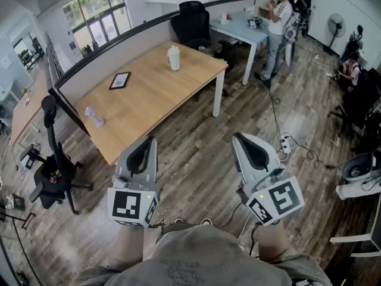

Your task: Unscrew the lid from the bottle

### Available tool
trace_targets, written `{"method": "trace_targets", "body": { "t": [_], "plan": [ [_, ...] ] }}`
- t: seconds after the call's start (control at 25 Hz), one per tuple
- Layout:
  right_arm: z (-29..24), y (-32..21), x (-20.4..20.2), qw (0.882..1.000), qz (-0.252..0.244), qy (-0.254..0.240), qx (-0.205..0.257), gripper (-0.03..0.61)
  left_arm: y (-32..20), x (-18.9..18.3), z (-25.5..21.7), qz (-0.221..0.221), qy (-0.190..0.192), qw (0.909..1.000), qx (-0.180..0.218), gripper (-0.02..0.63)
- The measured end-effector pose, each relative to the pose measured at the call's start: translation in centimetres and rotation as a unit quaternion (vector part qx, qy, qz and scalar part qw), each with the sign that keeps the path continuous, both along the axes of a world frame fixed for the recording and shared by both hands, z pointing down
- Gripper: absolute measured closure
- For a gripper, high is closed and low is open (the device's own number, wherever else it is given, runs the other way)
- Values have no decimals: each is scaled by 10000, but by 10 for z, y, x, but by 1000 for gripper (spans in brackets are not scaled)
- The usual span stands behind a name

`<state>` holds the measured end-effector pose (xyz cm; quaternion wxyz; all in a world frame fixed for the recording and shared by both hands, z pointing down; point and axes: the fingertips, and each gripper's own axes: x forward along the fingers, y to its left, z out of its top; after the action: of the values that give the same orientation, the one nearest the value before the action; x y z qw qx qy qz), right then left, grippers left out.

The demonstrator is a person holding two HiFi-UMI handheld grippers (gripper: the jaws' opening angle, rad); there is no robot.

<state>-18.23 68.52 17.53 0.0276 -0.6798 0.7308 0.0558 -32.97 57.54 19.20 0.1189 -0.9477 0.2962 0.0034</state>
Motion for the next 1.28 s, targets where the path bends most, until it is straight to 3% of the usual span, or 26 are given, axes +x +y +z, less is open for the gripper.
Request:
{"method": "trace_targets", "body": {
  "t": [0.2,0.84,0.88,0.92,0.96,1.28],
  "plan": [
    [-3,4,7,9995,22,-262,149,568,3,4,-1,-8,-3,10000,7,612],
    [8,8,17,9998,21,-175,68,563,6,4,4,-131,57,9998,-147,612],
    [7,6,17,9997,23,-204,106,536,3,3,4,-193,73,9997,-164,606],
    [6,4,19,9996,51,-225,139,443,0,4,4,-241,70,9995,-180,476],
    [5,2,22,9996,106,-228,154,335,-2,7,5,-265,38,9995,-188,305],
    [9,-20,48,9990,402,-162,59,333,-29,23,15,-321,-58,9993,-183,275]
  ]
}}
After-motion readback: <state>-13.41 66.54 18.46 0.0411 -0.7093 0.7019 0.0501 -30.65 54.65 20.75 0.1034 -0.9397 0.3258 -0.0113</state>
